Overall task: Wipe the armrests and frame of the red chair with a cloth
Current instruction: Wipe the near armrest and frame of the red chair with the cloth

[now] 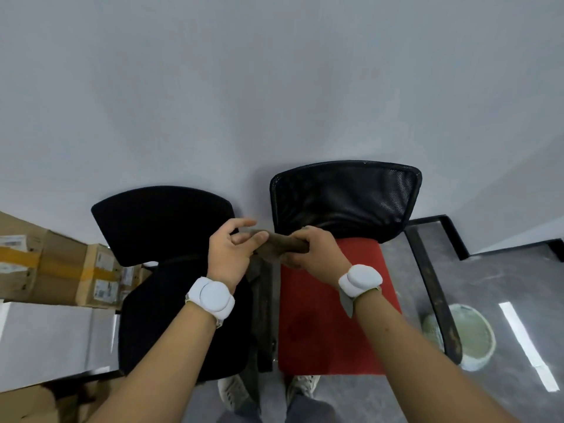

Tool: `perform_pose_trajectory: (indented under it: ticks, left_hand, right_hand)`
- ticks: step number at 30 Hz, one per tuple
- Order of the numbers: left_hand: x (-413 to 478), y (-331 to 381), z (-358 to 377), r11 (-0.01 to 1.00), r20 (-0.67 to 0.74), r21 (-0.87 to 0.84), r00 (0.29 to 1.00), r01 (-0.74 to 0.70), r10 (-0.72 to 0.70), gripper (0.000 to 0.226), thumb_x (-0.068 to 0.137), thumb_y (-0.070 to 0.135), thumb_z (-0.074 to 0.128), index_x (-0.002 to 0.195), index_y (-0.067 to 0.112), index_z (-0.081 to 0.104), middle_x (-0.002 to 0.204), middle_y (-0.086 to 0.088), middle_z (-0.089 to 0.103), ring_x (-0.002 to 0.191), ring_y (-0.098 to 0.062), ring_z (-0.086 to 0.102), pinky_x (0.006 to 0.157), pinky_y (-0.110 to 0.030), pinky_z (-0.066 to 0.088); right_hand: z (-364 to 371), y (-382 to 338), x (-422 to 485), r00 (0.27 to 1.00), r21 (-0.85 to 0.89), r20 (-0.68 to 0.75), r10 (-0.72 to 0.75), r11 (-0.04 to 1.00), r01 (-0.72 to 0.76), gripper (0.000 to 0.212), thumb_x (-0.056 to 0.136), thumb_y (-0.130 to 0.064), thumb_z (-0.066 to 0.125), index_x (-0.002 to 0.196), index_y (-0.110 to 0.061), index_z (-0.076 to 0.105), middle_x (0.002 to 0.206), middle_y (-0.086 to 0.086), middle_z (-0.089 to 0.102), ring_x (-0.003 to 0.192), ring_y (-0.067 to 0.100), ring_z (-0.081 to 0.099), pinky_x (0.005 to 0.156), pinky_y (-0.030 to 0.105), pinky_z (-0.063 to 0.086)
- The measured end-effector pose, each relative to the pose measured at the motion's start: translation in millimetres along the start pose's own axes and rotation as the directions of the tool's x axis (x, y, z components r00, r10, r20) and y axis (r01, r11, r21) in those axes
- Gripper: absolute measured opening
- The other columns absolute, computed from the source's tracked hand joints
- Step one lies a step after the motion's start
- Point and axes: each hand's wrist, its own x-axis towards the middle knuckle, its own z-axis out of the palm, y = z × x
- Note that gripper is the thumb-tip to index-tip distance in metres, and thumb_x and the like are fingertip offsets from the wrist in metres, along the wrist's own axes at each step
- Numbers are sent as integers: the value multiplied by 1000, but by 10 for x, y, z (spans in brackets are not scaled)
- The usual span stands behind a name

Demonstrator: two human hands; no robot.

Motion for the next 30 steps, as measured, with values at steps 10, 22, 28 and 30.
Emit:
perform_pose_trajectory:
  ticks: [10,22,28,30]
  left_hand:
    - [223,-244,1,980,-50,174,995,92,-84,12,96,24,62,93,19,72,85,3,75,78,-16,69,71,-29,54]
    - [1148,-491,-177,831,143,554,989,-49,-37,12,91,16,65,101,18,70,96,1,71,91,-17,66,86,-30,52]
    - [1877,-536,-258,561,264,784,961,-266,87,15,87,30,63,102,31,65,108,9,70,106,-21,64,95,-38,46]
    - [2063,-579,-271,373,323,855,933,-360,160,15,85,32,62,100,32,65,106,9,69,109,-22,61,101,-42,36]
  right_hand:
    - [149,231,137,941,611,-94,326,765,-204,10,85,-8,67,91,-13,73,100,7,75,97,24,71,84,32,57]
    - [628,539,462,879,479,-7,477,773,-415,9,92,-24,62,97,-17,63,89,2,65,80,14,61,69,23,49]
    - [983,749,756,838,402,-31,545,774,-488,7,94,-20,55,99,-21,60,97,-1,66,94,15,61,85,29,45]
    - [1095,803,837,817,319,-62,573,787,-528,15,93,-19,54,108,-17,54,104,3,67,96,19,63,86,33,49]
